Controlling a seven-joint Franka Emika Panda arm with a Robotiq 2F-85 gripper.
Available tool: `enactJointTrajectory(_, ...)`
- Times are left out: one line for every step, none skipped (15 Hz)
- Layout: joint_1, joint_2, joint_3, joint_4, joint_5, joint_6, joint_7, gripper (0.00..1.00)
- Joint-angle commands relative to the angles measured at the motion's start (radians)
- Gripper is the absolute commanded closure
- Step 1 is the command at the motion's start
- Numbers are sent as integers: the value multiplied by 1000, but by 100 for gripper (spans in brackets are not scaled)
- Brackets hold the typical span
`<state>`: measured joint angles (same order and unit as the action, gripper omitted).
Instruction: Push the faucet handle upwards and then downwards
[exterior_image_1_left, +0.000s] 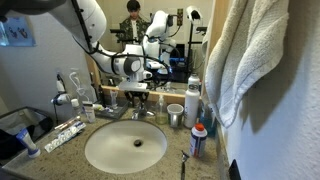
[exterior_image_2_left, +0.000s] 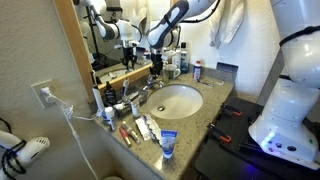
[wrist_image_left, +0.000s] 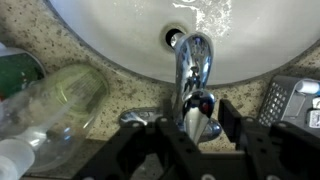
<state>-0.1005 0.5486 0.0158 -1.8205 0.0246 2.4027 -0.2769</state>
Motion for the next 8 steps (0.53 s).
enactJointTrajectory(-15,8,15,15,5,9,-25,78)
enactJointTrajectory(-15,4,14,13,4,7,-24,87)
enactJointTrajectory(-15,0,12,13,3,3,-20,93)
enactJointTrajectory(-14,-5,9,12,2,-4,-12,96)
enactJointTrajectory(-13,-9,9,10,1,-8,-10,93)
enactJointTrajectory(-10,-15,7,9,-2,-16,-4,93)
enactJointTrajectory(-10,-18,8,7,-1,-21,-4,93)
enactJointTrajectory(-8,-23,8,5,-1,-23,-2,93)
